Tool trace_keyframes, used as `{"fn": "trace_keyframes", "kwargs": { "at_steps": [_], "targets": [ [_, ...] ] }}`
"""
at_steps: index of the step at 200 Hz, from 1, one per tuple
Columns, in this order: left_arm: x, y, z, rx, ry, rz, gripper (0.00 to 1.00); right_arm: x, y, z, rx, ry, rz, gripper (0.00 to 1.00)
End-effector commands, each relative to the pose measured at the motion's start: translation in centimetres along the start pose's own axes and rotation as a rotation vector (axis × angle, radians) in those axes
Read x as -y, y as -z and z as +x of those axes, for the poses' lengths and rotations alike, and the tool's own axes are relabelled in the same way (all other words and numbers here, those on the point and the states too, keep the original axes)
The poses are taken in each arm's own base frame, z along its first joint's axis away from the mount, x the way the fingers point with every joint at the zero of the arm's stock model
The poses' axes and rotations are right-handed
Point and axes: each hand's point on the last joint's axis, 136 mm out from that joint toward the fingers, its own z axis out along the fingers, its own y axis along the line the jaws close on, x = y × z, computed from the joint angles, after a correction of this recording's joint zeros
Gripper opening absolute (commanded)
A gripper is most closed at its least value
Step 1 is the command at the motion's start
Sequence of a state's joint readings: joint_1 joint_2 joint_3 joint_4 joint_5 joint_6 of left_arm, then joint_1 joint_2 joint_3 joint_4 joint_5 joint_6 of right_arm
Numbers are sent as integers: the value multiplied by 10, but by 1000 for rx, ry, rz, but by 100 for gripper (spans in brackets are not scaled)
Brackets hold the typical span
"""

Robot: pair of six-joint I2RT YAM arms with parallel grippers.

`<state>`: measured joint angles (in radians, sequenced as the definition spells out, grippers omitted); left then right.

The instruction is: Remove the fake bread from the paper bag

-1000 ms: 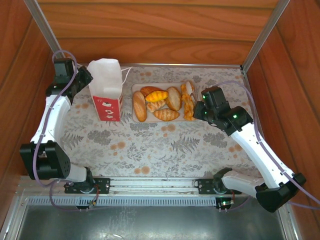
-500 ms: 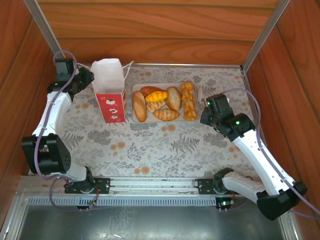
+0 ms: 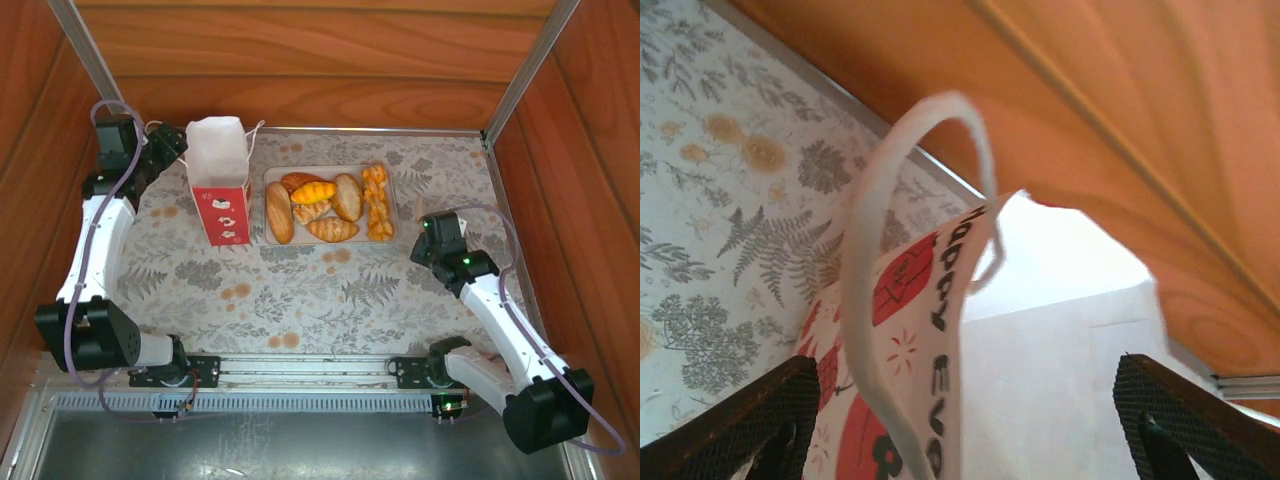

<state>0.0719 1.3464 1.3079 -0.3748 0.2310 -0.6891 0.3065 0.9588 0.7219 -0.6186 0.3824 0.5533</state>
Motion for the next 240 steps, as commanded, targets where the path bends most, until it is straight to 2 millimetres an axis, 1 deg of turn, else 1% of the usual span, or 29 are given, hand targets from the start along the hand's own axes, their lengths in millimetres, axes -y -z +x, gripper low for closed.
{"fn": "trace_keyframes", "kwargs": {
  "at_steps": [1,8,20,41,70,86,106,143,168,213,240],
  "targets": [
    [4,20,-7,48,-9,11,88,-14,-13,-20,61,-24,-89,49],
    [6,25,-8,58,-13,16,91,-15,-18,-21,61,-24,-98,49],
    [10,36,-10,80,-21,27,93,-16,-26,-24,55,-20,-107,49],
    [12,54,-12,123,-30,34,93,-20,-39,-27,30,11,-122,49],
    [11,77,-15,186,-45,28,93,-22,-55,-27,-34,60,-109,49],
    [10,87,-16,215,-56,22,93,-21,-65,-26,-70,70,-109,49],
    [11,96,-18,241,-69,20,93,-18,-79,-20,-152,68,-110,49],
    [12,104,-18,259,-82,21,93,1,-94,-5,-273,52,-22,50],
    [10,105,-17,261,-79,17,93,9,-101,12,-353,44,-14,52],
    [8,103,-16,255,-84,10,93,16,-104,31,-457,55,20,54],
    [-1,102,-12,250,-92,-25,93,20,-102,35,-494,58,51,55]
  ]
}}
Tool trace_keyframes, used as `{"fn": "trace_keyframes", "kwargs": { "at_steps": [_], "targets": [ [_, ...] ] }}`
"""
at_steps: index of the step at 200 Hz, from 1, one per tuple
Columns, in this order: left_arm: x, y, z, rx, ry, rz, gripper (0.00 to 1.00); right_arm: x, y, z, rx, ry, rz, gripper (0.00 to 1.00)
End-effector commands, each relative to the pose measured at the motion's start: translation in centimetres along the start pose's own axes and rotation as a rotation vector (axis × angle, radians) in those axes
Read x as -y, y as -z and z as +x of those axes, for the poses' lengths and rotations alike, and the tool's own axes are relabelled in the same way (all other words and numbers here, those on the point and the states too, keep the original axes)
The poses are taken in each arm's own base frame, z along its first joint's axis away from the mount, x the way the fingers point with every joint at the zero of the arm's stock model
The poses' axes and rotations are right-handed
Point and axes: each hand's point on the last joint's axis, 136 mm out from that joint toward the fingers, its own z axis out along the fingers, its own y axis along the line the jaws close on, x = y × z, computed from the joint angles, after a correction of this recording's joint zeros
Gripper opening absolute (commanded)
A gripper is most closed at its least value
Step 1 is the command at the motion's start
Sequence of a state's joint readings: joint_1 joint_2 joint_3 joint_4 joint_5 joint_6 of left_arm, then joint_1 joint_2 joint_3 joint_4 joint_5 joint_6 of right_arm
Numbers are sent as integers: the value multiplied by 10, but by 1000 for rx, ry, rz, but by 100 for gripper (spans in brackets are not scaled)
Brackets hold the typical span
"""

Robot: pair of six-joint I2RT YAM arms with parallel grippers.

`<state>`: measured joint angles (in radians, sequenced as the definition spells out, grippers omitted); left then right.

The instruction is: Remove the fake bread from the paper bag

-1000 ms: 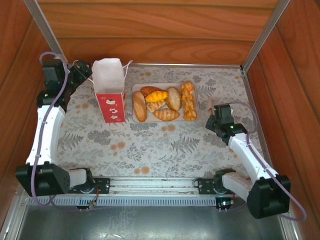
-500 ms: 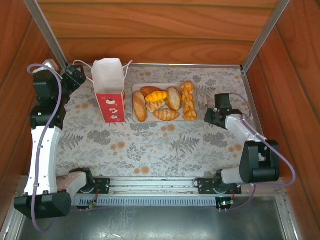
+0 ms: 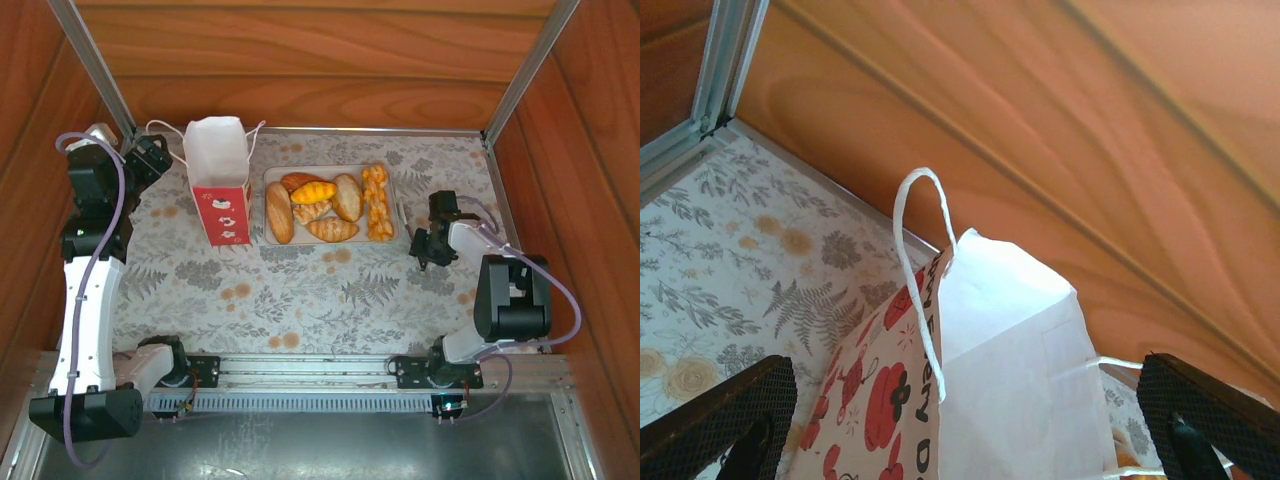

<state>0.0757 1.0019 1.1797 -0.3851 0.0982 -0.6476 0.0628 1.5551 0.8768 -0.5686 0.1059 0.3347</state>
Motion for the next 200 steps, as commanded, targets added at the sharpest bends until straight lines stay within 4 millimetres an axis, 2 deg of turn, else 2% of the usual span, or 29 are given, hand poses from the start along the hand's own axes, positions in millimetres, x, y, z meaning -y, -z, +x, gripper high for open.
{"fn": "trace_keyframes", "kwargs": {
  "at_steps": [1,30,58,69,72,76,106,136,162,200],
  "targets": [
    [-12,3,2,3,-24,-46,93,5,4,3,-45,-1,24,55],
    [-25,8,6,10,-47,-103,93,7,15,2,-34,-13,33,57],
    [-45,19,6,38,-90,-194,93,6,42,-3,22,-30,16,63],
    [-56,25,7,56,-106,-240,93,6,55,-7,59,-41,12,76],
    [-59,26,9,60,-111,-254,93,6,59,-7,71,-43,10,94],
    [-64,27,10,66,-117,-271,93,7,63,-9,86,-49,11,100],
    [-106,40,22,132,-175,-426,100,17,91,-17,229,-90,24,100],
    [-138,43,37,243,-221,-473,100,21,97,-27,362,-105,15,100],
    [-160,34,57,301,-236,-479,100,28,99,-38,430,-130,51,100],
    [-194,9,92,225,-247,-548,100,24,92,-56,536,-91,34,100]
  ]
}}
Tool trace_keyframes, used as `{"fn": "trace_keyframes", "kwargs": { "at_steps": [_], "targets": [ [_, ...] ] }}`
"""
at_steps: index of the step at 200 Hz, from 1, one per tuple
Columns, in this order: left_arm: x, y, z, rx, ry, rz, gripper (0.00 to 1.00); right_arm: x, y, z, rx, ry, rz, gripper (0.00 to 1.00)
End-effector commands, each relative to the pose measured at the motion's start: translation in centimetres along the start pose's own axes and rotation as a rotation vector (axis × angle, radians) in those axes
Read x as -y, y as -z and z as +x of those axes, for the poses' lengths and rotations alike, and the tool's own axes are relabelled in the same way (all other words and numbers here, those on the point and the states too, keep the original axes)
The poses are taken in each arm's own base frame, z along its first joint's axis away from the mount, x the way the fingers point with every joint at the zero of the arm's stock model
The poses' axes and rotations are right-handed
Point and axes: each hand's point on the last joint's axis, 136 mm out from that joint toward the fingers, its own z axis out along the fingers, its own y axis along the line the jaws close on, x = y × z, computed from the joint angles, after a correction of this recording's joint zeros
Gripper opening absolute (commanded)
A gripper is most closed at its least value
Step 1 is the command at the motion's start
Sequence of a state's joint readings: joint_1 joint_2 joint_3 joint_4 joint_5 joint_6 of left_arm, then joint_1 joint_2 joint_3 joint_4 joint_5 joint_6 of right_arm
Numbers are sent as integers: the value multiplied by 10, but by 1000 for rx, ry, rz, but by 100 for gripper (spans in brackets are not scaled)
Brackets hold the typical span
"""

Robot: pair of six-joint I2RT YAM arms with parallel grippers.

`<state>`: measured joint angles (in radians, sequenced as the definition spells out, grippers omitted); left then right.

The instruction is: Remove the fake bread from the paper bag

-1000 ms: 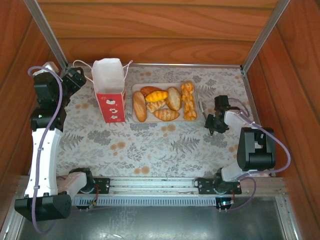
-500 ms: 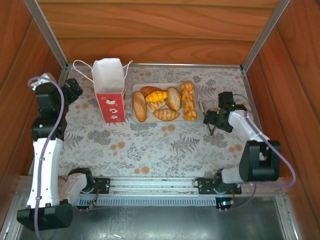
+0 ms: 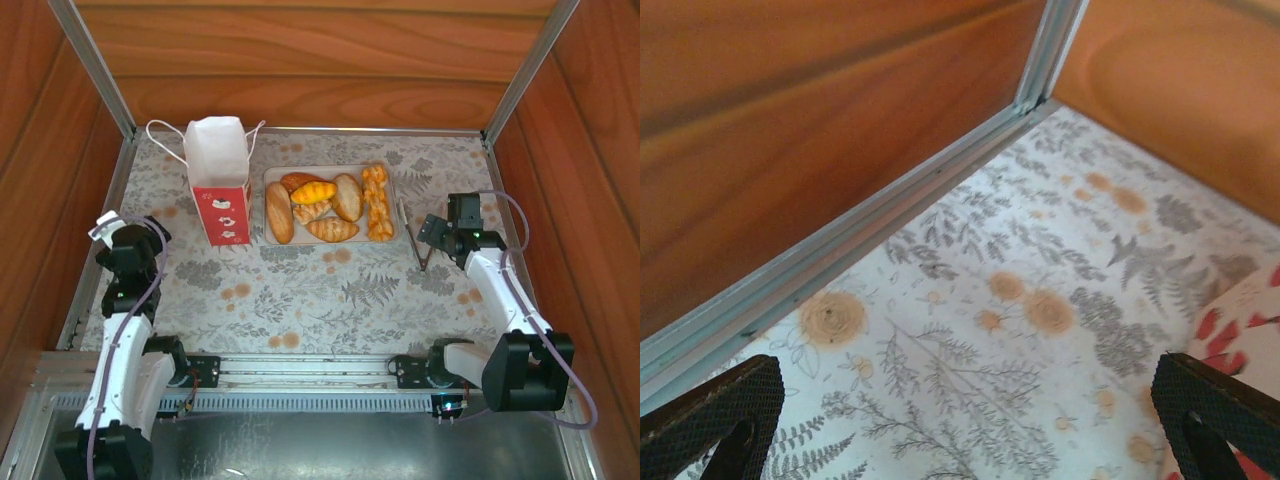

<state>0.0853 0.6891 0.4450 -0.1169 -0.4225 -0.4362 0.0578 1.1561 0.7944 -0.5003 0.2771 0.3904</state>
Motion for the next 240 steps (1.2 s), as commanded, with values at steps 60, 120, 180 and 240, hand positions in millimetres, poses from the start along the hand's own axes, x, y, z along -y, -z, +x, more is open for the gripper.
{"fn": "trace_keyframes", "kwargs": {
  "at_steps": [60,120,180,240],
  "targets": [
    [13,-57,34,20,-85,20,100,-5,-23,-28,288,86,-43,100],
    [37,-81,52,28,-131,132,100,-10,-25,-32,431,141,-87,100],
    [68,-96,62,39,-257,262,100,-19,-34,-40,501,167,-121,100],
    [83,-101,80,44,-306,337,100,-32,-41,-44,574,193,-180,100]
  ]
}}
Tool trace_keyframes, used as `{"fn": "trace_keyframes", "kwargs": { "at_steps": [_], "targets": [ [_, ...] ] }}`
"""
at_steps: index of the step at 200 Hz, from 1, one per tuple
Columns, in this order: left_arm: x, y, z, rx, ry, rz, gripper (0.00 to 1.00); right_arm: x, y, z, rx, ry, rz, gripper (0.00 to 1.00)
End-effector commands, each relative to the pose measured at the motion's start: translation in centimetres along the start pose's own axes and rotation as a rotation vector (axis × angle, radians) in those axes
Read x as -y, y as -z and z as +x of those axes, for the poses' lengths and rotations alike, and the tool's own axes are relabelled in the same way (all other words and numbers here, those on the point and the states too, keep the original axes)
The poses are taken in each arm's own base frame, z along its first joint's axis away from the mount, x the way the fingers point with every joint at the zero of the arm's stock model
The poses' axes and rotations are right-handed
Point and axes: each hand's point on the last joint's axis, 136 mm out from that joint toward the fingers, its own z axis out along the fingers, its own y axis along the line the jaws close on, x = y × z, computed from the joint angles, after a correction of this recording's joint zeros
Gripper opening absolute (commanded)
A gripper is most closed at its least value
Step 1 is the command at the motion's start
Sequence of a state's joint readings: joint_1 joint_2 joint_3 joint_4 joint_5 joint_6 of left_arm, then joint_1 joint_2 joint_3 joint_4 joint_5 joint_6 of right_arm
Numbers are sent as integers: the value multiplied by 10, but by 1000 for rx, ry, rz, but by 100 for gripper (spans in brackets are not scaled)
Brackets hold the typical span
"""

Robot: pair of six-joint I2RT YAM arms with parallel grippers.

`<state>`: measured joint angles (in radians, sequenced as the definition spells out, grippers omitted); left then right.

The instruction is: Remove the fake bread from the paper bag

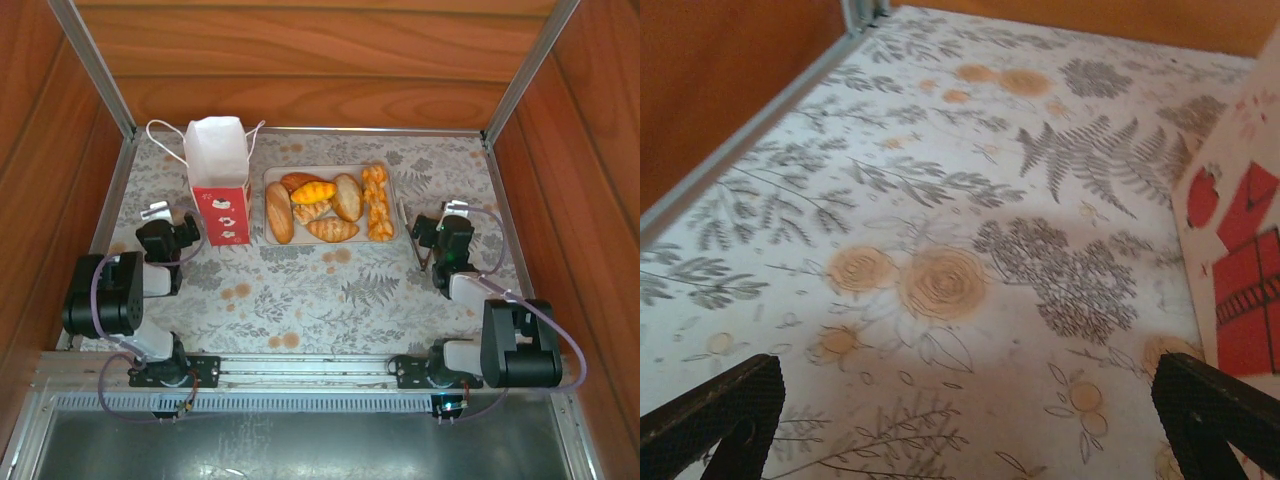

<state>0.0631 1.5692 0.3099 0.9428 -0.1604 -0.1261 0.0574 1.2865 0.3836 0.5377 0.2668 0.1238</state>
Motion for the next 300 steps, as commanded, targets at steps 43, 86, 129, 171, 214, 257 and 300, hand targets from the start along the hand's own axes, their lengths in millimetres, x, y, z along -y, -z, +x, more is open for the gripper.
{"fn": "trace_keyframes", "kwargs": {
  "at_steps": [43,86,129,171,214,257,300],
  "targets": [
    [12,-6,-23,60,-62,-23,100,-16,-21,-3,122,67,-89,100],
    [29,-9,-20,28,-102,84,100,-23,-41,-1,13,87,-116,100],
    [29,-9,-20,27,-104,83,100,-19,-38,-2,26,75,-93,100],
    [29,-9,-20,28,-104,82,100,-18,-38,-1,25,74,-92,100],
    [29,-9,-20,27,-104,82,100,-18,-39,-2,27,74,-91,100],
    [30,-9,-20,28,-104,84,100,-18,-39,-2,25,74,-92,100],
    [29,-9,-20,28,-104,82,100,-18,-39,-2,24,74,-92,100]
  ]
}}
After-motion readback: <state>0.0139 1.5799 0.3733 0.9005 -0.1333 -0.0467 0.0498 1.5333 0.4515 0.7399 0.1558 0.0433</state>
